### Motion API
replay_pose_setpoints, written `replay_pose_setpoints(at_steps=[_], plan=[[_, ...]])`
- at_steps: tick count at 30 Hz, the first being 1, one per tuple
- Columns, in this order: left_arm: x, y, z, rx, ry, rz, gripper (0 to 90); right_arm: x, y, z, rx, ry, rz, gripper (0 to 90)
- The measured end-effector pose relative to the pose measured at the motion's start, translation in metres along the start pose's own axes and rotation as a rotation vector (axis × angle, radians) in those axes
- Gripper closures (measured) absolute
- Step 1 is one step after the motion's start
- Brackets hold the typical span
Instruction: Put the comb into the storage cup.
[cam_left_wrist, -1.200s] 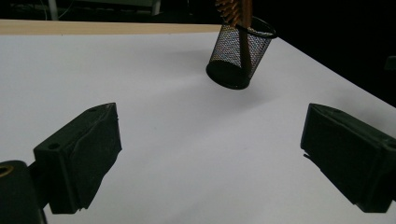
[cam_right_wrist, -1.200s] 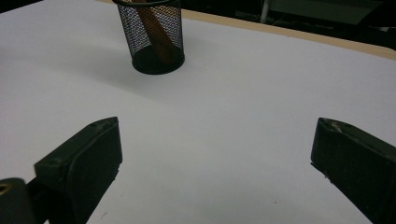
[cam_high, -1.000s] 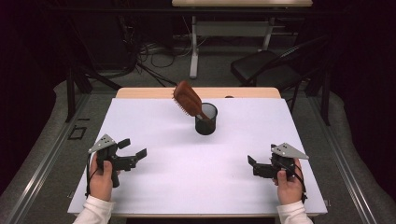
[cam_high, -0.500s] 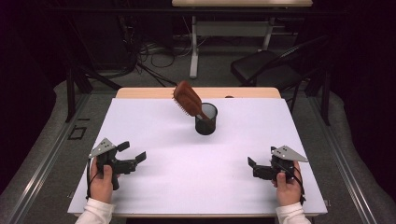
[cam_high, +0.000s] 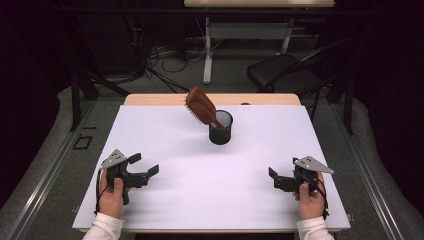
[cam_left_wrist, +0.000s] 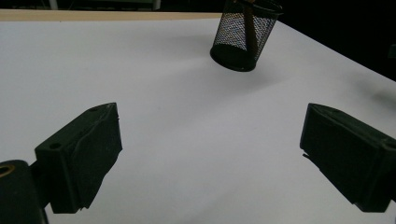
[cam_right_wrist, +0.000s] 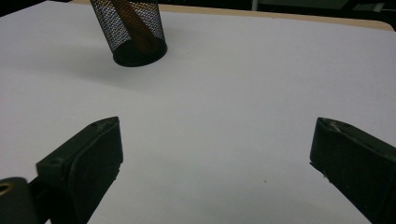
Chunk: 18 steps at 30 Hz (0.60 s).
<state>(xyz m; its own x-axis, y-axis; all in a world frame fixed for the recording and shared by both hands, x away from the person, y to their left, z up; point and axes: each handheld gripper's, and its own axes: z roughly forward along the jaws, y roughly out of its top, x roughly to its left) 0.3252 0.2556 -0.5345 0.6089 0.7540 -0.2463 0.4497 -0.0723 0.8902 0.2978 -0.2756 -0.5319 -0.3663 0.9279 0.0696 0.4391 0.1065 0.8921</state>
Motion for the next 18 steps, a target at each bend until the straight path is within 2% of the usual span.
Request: replay_pose_setpoints(at_steps=[18], plan=[[-0.001,-0.002,0.0024,0.011,-0.002,0.003,5.6,-0.001,-0.0016,0.0023,0.012,0.001,0.005,2.3]])
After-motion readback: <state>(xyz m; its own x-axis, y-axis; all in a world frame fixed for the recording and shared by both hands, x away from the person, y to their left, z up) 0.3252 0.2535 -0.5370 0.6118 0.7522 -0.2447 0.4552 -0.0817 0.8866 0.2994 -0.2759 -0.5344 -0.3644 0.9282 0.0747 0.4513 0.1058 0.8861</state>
